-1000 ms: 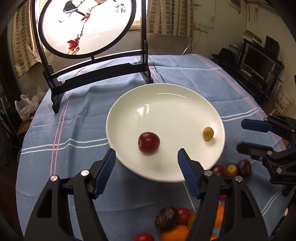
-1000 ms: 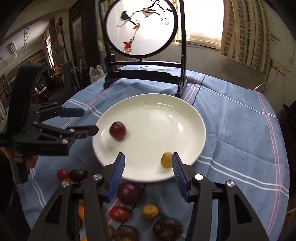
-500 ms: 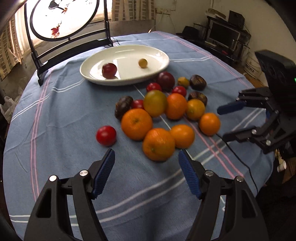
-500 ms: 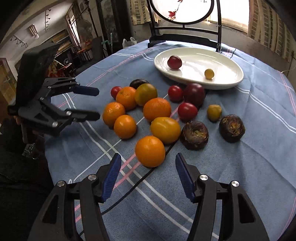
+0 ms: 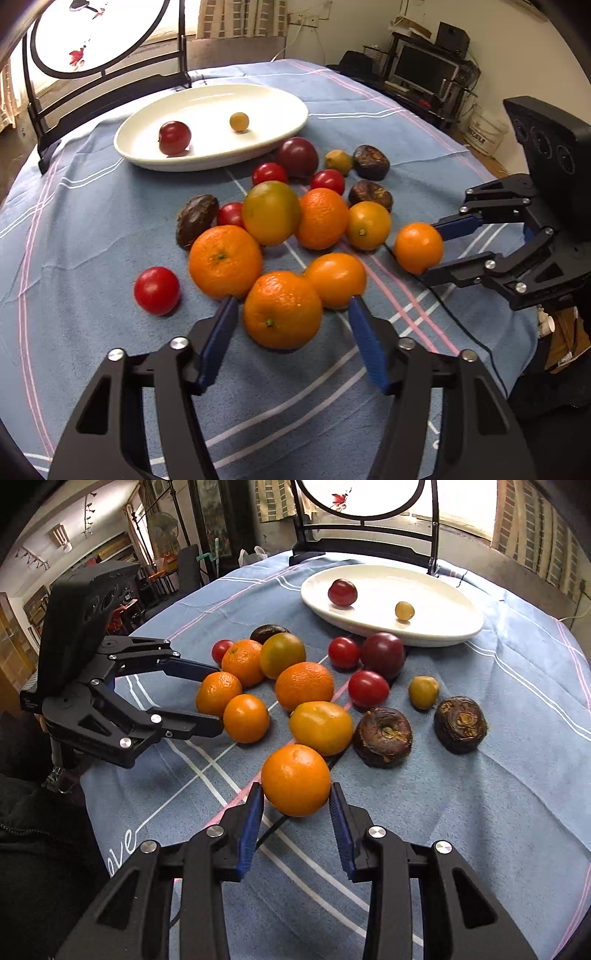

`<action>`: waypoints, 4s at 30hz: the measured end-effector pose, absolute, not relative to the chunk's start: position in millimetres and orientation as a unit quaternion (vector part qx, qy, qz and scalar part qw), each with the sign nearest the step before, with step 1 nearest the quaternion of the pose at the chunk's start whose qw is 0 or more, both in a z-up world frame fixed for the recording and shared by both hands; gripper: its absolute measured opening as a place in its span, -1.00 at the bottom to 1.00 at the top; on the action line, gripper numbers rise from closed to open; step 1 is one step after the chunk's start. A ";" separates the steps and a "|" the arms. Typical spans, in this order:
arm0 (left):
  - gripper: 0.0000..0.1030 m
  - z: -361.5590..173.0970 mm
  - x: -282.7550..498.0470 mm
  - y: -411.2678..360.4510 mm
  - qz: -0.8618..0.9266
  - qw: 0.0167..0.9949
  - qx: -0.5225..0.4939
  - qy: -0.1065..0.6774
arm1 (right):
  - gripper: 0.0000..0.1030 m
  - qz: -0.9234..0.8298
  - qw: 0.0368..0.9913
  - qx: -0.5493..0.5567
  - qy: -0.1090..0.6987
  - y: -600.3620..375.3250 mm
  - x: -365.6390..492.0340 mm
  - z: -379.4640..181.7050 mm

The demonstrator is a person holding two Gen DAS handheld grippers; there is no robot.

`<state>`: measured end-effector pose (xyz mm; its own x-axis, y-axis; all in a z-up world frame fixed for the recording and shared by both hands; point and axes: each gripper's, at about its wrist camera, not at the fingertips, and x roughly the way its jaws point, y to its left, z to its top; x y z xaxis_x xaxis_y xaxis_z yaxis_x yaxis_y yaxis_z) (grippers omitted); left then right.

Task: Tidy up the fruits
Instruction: 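Place an orange on the plate with left tool while right tool places another orange, then place a large orange on the plate with left tool while right tool places a tangerine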

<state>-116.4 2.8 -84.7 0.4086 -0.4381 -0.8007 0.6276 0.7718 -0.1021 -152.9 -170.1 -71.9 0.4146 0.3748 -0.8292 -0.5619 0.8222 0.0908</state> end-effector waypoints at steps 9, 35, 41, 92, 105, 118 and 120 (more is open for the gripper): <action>-0.22 -70.8 -121.2 11.2 -0.335 0.835 0.089 0.427 | -0.29 0.278 0.844 -0.090 0.449 -179.1 -155.0 -61.6; -0.21 -19.7 51.4 -34.9 -0.163 0.894 0.094 0.407 | -0.29 0.184 0.896 -0.065 0.398 -167.5 51.3 -16.3; -0.21 -33.5 69.1 -36.0 -0.147 0.890 0.107 0.418 | -0.29 0.168 0.892 -0.062 0.415 -167.0 74.2 -33.5; 0.12 -85.1 -80.7 -5.7 -0.229 0.854 0.129 0.449 | -0.64 0.309 0.833 -0.076 0.452 -152.0 -142.4 -70.1; -0.10 -85.8 -82.2 4.1 -0.229 0.852 0.122 0.456 | -0.14 0.307 0.824 -0.069 0.471 -145.4 -137.0 -81.3; -0.15 -77.4 -91.6 12.9 -0.241 0.855 0.102 0.448 | -0.34 0.319 0.834 -0.061 0.445 -146.3 -142.9 -72.2; -0.15 -64.4 -94.9 14.3 -0.243 0.863 0.101 0.431 | -0.34 0.319 0.841 -0.059 0.433 -151.3 -144.1 -60.3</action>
